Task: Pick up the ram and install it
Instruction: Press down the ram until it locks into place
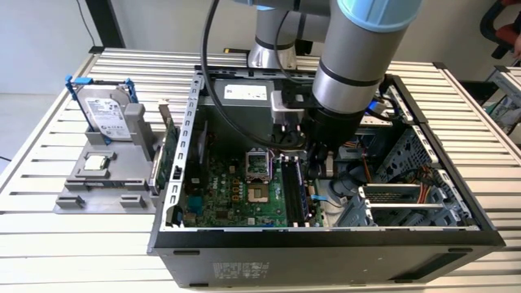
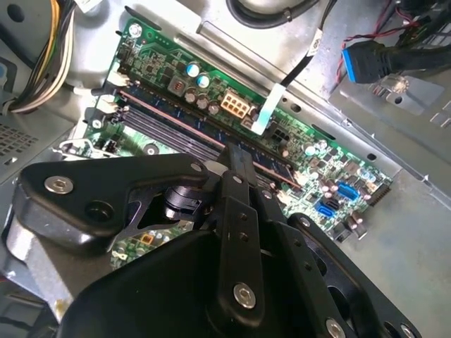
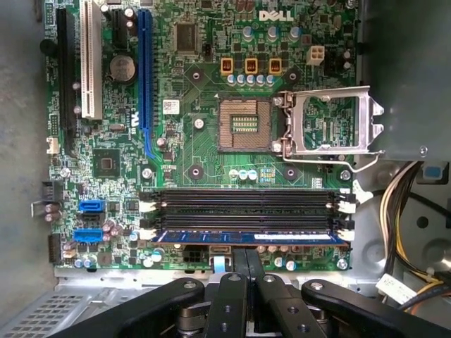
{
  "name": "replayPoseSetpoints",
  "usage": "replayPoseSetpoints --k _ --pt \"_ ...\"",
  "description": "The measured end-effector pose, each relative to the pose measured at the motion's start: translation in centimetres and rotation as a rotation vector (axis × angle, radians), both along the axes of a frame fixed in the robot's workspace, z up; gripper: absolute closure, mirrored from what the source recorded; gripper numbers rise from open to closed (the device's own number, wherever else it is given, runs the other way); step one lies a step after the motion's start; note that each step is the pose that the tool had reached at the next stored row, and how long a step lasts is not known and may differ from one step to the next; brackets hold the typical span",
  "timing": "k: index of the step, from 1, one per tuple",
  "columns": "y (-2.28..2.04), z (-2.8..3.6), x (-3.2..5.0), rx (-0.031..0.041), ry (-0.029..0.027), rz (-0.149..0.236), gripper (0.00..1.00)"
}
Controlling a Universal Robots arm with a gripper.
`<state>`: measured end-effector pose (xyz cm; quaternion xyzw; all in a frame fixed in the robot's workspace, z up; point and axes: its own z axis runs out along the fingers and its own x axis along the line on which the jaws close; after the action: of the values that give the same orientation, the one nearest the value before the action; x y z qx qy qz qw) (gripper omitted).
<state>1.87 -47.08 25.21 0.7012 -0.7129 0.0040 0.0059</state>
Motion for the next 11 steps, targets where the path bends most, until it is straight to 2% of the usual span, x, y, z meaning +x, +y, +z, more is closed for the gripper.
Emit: replayPoseSetpoints --k 11 --pt "0.00 -0.45 0.00 -0.0001 0.0000 0.024 1.00"
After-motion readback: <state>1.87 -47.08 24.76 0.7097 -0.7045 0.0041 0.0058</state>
